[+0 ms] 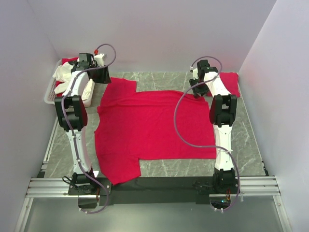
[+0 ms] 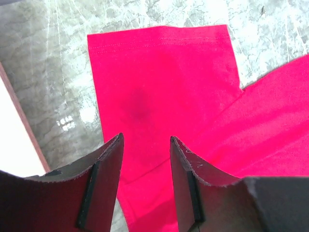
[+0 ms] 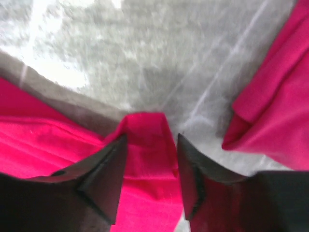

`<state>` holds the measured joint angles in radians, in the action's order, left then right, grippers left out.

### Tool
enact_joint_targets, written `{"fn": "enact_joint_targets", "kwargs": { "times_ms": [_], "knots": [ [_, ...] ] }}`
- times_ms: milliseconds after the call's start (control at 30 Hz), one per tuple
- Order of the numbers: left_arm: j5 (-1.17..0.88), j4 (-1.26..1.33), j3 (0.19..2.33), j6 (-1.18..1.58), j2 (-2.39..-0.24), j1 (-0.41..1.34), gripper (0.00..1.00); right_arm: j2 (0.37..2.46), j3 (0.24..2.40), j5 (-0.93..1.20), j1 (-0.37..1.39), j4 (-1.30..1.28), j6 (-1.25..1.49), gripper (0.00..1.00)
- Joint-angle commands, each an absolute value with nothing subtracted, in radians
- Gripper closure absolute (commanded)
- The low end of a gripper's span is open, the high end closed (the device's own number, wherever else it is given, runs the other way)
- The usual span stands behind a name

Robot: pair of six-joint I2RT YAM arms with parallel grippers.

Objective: Fold and stack the t-shirts
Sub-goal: Fold the tshirt

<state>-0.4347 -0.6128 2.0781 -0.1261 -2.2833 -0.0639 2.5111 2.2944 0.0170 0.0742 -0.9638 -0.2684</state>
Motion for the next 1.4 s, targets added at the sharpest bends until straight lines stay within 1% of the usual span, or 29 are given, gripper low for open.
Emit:
{"fn": "enact_joint_targets", "kwargs": {
  "times_ms": [0,33,133,167,200,233,300,500,567,700,900,1033,1067,1167,1233,1267,1300,1333,1367],
  "knots": [
    [-0.46,-0.592,2.115,-0.089,-2.306,-0.063,0.51,2.554,2.37,0.072,0.069,-1.023,-0.213,0.5],
    [-0.46,-0.586,2.115,-0.087,-2.31,-0.063,0.51,2.559,2.372,0.109,0.057,-1.026,-0.204,0.57],
    [-0.448,-0.569,2.117,-0.077,-2.321,-0.064,0.51,2.56,2.362,0.147,0.048,-1.043,-0.206,0.66],
    [-0.445,-0.549,2.117,-0.069,-2.327,-0.064,0.51,2.56,2.364,0.165,0.041,-1.054,-0.204,0.73],
    [-0.436,-0.539,2.118,-0.054,-2.332,-0.063,0.51,2.562,2.362,0.169,0.038,-1.054,-0.201,0.78],
    [-0.431,-0.523,2.118,-0.045,-2.344,-0.064,0.51,2.559,2.355,0.169,0.035,-1.051,-0.201,0.87],
    [-0.425,-0.463,2.118,-0.015,-2.361,-0.063,0.51,2.554,2.347,0.15,0.034,-1.04,-0.196,0.99],
    [-0.365,-0.358,2.227,0.077,-2.479,-0.063,0.5,2.522,2.315,0.143,0.032,-0.999,-0.195,1.0],
    [-0.312,-0.342,2.279,0.086,-2.526,-0.057,0.48,2.497,2.295,0.15,0.034,-0.979,-0.193,1.0],
    [-0.249,-0.31,2.316,0.112,-2.579,-0.058,0.46,2.461,2.273,0.158,0.032,-0.936,-0.201,1.0],
    [-0.186,-0.336,2.347,0.035,-2.632,-0.038,0.44,2.424,2.269,0.16,0.032,-0.917,-0.21,1.0],
    [-0.15,-0.344,2.344,-0.049,-2.664,-0.022,0.46,2.425,2.283,0.161,0.034,-0.927,-0.207,1.0],
    [-0.153,-0.386,2.377,-0.061,-2.68,-0.017,0.46,2.427,2.284,0.163,0.035,-0.928,-0.206,1.0],
    [-0.15,-0.399,2.442,-0.072,-2.714,-0.014,0.47,2.425,2.283,0.17,0.034,-0.931,-0.199,1.0],
    [-0.153,-0.396,2.448,-0.077,-2.715,-0.014,0.51,2.428,2.286,0.179,0.032,-0.933,-0.196,1.0],
    [-0.158,-0.397,2.447,-0.084,-2.715,-0.011,0.55,2.43,2.289,0.183,0.034,-0.934,-0.196,1.0],
    [-0.164,-0.4,2.445,-0.09,-2.714,-0.009,0.58,2.431,2.295,0.184,0.034,-0.934,-0.195,1.0],
    [-0.172,-0.399,2.441,-0.097,-2.709,-0.008,0.66,2.43,2.296,0.184,0.034,-0.933,-0.196,1.0],
    [-0.175,-0.396,2.433,-0.106,-2.706,-0.008,0.68,2.43,2.293,0.184,0.034,-0.931,-0.199,1.0]
  ]
}}
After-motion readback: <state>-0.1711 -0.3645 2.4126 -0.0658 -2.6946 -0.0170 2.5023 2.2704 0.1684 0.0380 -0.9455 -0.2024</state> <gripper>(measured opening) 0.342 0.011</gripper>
